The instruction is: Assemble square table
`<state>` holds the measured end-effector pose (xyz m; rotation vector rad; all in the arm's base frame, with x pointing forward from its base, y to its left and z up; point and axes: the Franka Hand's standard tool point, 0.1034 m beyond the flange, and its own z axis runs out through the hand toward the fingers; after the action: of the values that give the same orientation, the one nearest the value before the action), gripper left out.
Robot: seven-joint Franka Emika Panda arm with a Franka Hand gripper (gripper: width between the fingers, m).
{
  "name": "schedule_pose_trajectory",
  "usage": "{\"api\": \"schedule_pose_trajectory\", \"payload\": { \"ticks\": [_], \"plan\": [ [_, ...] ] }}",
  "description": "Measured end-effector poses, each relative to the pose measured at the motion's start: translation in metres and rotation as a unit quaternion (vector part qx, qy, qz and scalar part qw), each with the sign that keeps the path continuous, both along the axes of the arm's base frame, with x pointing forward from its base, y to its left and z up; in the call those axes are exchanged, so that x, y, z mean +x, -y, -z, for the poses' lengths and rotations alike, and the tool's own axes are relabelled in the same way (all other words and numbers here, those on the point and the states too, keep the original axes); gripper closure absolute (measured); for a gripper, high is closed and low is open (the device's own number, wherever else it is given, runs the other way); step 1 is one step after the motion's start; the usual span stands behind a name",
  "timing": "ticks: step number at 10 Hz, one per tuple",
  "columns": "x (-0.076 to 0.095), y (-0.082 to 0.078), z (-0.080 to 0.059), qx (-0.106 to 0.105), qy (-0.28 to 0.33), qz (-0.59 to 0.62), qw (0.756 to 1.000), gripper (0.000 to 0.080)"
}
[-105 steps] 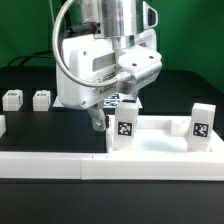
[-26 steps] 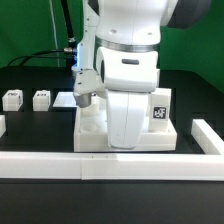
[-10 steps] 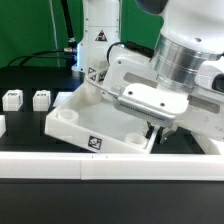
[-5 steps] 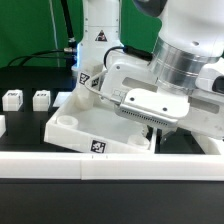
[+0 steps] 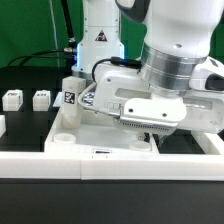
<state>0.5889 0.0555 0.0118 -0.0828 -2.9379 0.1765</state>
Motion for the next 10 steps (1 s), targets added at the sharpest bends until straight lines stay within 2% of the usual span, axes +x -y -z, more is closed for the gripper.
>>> {"api": "schedule_pose_trajectory", "payload": {
  "ticks": [4, 10],
  "plan": [
    [0.002, -0.036, -0.001, -0.013, -0.061, 0.011, 0.998, 0.0738],
    [0.002, -0.035, 0.001, -0.014, -0.062, 0.016, 0.998, 0.0738]
  ]
}}
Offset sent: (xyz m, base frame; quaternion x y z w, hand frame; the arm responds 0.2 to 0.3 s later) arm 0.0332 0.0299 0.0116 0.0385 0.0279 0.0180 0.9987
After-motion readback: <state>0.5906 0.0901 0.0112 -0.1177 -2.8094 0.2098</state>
